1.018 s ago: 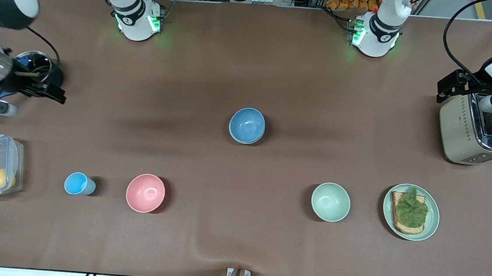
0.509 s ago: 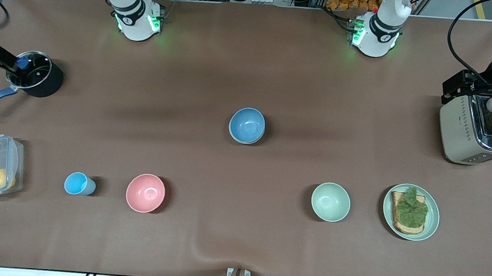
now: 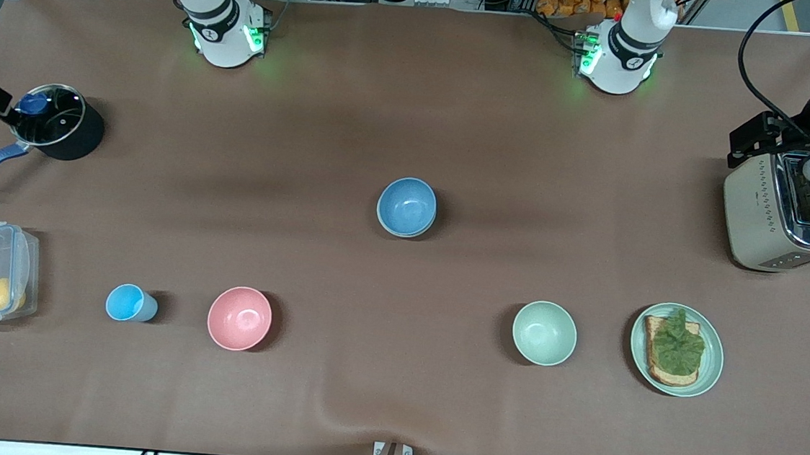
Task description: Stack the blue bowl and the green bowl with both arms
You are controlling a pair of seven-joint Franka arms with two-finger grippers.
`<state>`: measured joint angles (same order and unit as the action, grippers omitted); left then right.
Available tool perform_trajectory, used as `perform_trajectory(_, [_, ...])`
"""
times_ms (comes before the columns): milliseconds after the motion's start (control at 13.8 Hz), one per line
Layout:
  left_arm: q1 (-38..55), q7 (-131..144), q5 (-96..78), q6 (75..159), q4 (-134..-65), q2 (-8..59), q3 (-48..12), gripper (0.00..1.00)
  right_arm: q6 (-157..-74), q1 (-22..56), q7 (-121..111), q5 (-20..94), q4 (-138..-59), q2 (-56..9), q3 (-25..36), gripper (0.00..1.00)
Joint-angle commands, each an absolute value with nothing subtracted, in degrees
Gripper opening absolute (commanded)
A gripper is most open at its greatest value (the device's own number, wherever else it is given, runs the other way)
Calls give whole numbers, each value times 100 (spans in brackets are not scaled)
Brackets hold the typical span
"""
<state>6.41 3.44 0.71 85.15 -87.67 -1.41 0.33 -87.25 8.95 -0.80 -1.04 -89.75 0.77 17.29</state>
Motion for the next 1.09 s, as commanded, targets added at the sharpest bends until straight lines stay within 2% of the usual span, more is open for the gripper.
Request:
perform_trajectory(0, [615, 439, -149, 8385, -8666, -141, 70, 100, -8824, 537, -604, 26, -9053, 123, 1661, 100])
perform_trajectory(1018, [633, 439, -149, 8376, -8692, -132, 62, 100, -8815, 466, -853, 9, -9035, 114, 1644, 100])
